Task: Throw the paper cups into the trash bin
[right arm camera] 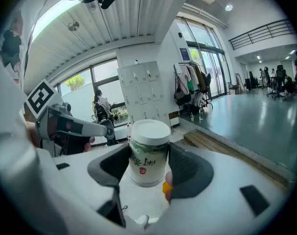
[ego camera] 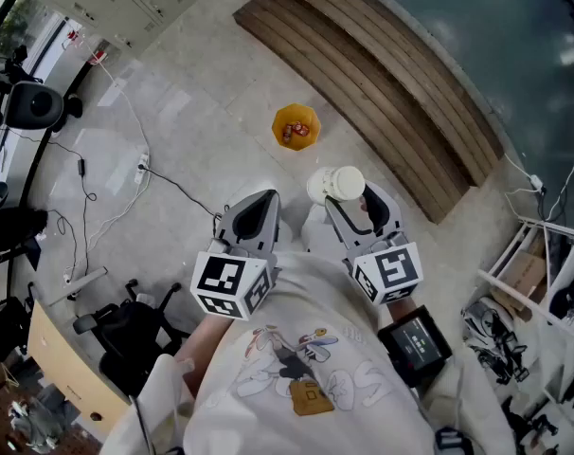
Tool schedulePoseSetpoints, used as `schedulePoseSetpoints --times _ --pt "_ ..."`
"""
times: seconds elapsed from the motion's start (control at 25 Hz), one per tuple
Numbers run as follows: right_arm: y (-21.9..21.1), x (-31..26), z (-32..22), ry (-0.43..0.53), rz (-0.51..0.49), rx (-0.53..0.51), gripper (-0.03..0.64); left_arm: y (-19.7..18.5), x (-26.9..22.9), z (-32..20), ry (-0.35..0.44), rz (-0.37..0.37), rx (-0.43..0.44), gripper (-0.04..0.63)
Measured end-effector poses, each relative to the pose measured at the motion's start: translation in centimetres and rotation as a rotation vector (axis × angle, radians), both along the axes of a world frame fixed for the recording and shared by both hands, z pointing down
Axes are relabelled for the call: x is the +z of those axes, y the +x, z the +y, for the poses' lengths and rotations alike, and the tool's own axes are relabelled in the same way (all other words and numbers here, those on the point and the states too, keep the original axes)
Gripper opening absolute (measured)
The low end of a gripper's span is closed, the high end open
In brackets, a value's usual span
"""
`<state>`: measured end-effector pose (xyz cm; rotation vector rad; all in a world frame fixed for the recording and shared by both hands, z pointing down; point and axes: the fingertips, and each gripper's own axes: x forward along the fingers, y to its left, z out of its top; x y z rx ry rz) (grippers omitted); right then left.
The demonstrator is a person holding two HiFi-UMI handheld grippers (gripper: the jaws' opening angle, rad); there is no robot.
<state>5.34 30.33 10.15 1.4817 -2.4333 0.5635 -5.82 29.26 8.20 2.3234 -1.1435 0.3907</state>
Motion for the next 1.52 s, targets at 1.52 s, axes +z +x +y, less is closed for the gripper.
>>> schedulePoseSetpoints --times 1.52 --pt "-2.5 7.9 -19.1 -0.136 0.157 -0.091 0.258 -2.7 7.3 -19.0 -0.159 0.018 0.117 0.006"
